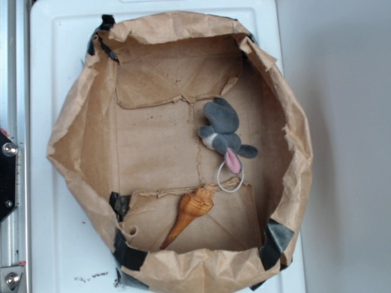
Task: Grab the shell.
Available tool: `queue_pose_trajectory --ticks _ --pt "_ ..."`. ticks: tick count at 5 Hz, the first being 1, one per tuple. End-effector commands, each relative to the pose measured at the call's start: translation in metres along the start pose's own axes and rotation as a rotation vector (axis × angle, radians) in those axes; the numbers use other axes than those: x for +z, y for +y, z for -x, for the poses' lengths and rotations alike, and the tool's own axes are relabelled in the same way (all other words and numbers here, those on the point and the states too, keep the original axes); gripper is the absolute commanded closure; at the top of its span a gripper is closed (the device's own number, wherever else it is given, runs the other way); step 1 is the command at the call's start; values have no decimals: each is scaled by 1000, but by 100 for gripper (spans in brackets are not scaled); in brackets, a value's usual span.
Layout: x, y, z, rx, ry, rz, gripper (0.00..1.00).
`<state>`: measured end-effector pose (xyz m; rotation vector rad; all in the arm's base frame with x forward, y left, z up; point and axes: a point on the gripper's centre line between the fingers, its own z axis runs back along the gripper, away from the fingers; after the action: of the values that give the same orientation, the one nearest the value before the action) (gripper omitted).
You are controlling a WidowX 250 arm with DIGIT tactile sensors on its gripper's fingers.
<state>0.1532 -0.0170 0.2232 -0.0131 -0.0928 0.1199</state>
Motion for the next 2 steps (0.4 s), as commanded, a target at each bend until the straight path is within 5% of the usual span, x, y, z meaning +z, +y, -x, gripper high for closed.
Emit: queue_pose_trajectory --ticks 1,2 --pt "-10 -8 -40 24 -109 -14 0" --pt "-27 0 -69 36 -170 26 0"
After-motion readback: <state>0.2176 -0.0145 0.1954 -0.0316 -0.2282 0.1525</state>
